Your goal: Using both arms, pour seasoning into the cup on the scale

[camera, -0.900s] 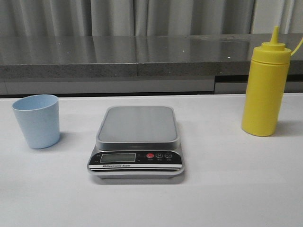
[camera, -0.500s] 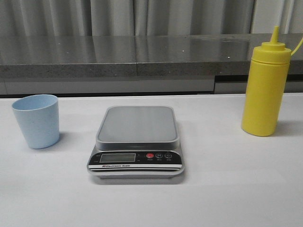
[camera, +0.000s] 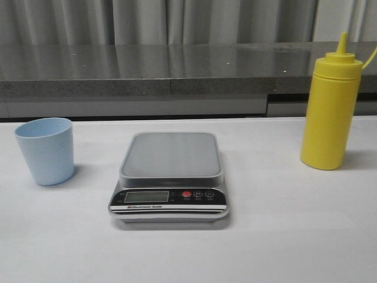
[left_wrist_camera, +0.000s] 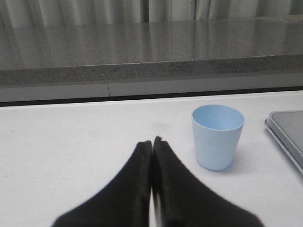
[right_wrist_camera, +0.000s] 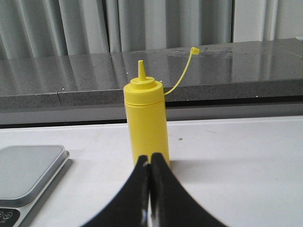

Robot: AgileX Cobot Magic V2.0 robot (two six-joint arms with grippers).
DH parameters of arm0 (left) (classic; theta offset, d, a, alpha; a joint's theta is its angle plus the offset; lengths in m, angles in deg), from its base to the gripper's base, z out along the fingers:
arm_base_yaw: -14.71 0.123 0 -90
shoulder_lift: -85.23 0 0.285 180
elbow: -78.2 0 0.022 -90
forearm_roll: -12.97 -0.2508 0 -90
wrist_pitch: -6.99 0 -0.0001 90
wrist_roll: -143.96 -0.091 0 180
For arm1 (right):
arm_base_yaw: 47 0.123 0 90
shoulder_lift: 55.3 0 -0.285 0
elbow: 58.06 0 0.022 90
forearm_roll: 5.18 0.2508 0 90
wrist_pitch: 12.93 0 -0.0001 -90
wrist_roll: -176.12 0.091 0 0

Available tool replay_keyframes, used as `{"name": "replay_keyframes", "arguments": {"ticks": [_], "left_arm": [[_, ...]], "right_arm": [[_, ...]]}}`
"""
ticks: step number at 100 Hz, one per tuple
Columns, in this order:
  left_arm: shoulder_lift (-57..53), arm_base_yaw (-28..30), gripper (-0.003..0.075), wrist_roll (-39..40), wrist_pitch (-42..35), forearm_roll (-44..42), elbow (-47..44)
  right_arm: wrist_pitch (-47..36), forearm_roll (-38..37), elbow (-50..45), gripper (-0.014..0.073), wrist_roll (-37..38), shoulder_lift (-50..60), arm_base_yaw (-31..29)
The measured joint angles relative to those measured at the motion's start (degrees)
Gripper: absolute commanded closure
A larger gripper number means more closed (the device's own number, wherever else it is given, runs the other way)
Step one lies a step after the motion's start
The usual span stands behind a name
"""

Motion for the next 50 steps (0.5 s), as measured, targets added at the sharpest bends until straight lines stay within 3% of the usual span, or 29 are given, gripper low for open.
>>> {"name": "replay_keyframes", "arguments": {"ticks": [21,36,43,50], "left_arm": [[12.69,0.0,0.0741,0.0,0.97,2.42,10.69],[23.55,0.0,0.0733,0.0,5.81,2.64,18.6],[28.97,0.0,0.0676,0.0,9.27,2.64,22.24],[34.37,0.0,0.0568,0.0,11.5,2.64,25.45]], "right_arm": [[0.0,0.0,0.0,0.0661,0.0,0.0,0.0],[0.0,0.0,0.0,0.0661,0.0,0.0,0.0],[0.0,0.0,0.0,0.0661,0.0,0.0,0.0],[0.0,0.0,0.0,0.0661,0.0,0.0,0.0]]}}
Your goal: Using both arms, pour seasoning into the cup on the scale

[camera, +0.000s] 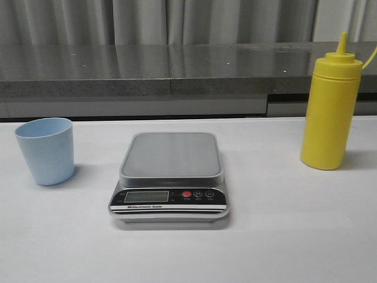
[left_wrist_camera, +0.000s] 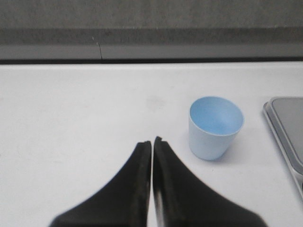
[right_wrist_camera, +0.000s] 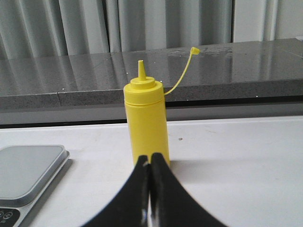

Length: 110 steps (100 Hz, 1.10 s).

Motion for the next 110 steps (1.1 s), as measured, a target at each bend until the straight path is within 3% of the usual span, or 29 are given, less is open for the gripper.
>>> {"name": "replay_keyframes", "arguments": {"ticks": [14,22,66,110], "left_arm": [[9.59,0.0,0.0329,0.0,0.71,0.0,5.34],[14.63,0.0,0.0267,0.0,0.96,0.13,8.24],[42.62,-4.28,0.0261,-2.39,16.35,2.51,30.63],[60.57,-4.83,0.0261,-5.96,20.84,7.56,42.93]], "right_arm": [[0.0,0.0,0.0,0.0661,0.0,0.0,0.0],[0.0,0.0,0.0,0.0661,0.0,0.0,0.0],[0.0,0.0,0.0,0.0661,0.0,0.0,0.0],[0.0,0.0,0.0,0.0661,0.0,0.0,0.0]]}}
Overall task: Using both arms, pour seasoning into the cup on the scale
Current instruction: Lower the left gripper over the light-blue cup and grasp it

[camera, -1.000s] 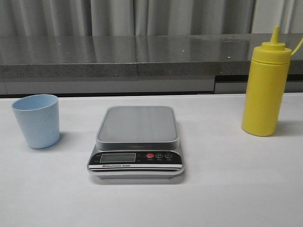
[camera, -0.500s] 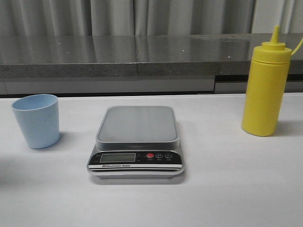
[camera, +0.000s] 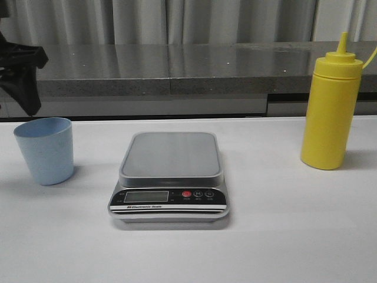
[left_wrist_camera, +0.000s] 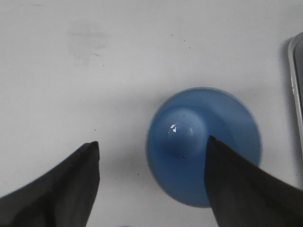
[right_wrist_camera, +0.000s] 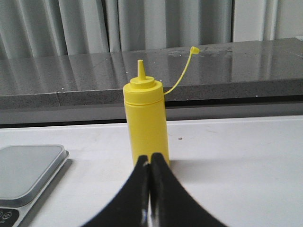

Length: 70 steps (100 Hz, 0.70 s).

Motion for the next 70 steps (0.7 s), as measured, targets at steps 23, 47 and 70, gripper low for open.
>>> {"name": "replay_keyframes", "arguments": {"ticks": [23,47,70], "left_arm": [[7.35,0.0,0.0262,0.0,0.61,0.13,3.15],[9.96,0.0,0.0434,0.0,0.61,0.46,4.14],[10.41,0.0,0.0741,0.0,0.61,0.78,4.14]], "right_arm": [[0.0,0.0,0.0,0.0661,0.0,0.0,0.0],[0.0,0.0,0.0,0.0661,0.0,0.0,0.0],[0.0,0.0,0.0,0.0661,0.0,0.0,0.0]]}}
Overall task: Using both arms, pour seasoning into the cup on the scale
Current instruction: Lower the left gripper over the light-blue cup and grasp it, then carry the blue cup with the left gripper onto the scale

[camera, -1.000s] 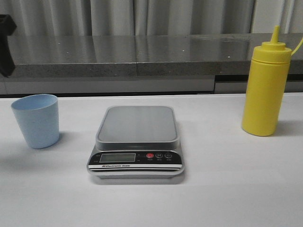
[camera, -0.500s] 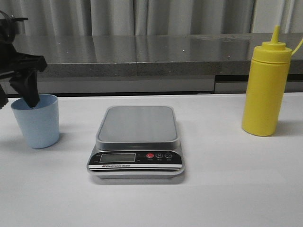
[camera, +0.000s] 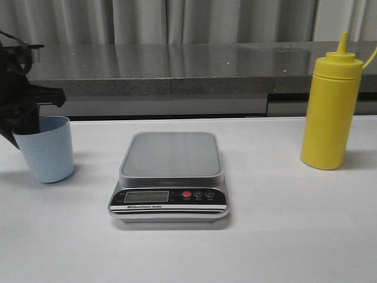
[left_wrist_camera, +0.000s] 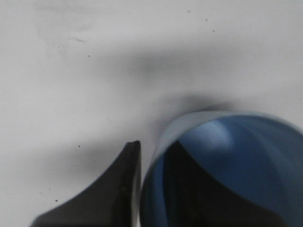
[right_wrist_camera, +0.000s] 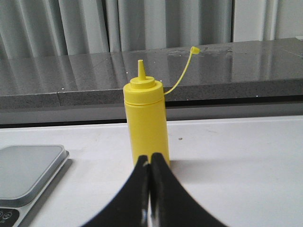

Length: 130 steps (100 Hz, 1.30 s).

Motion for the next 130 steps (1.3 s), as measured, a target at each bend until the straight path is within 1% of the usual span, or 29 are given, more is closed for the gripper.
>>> {"name": "replay_keyframes", "arguments": {"ticks": [27,36,46,66,79,97,111,130], "left_arm": [[-0.11,0.0,0.0741,0.0,0.18,0.25,0.45],[-0.73,0.0,0.0741,0.0,1.27,0.25,2.52],[-1.87,-0.6,0.0741,-0.54,3.53,0.25,6.91],[-2.36,-5.71,0.0741,-4.88,9.51,0.12,16.0],[-2.36,-9.89,0.0741,-5.8,10.92,0.22,19.84],[-2.33,-15.2,0.0741,-7.48,11.55,0.22,21.15],[-0.53,-18.15,0.0741,-7.59,11.78,0.22,21.22],[2.44,-19.7,0.0741,-7.73,12.26,0.67,21.22]], "right_arm": [[0.0,0.0,0.0,0.0661,0.0,0.0,0.0],[0.0,0.0,0.0,0.0661,0.0,0.0,0.0],[0.0,0.0,0.0,0.0661,0.0,0.0,0.0],[0.0,0.0,0.0,0.0661,0.0,0.0,0.0],[0.0,0.0,0.0,0.0661,0.0,0.0,0.0],[0.0,0.0,0.0,0.0661,0.0,0.0,0.0],[0.0,0.0,0.0,0.0661,0.0,0.0,0.0],[0.0,0.0,0.0,0.0661,0.0,0.0,0.0]]}}
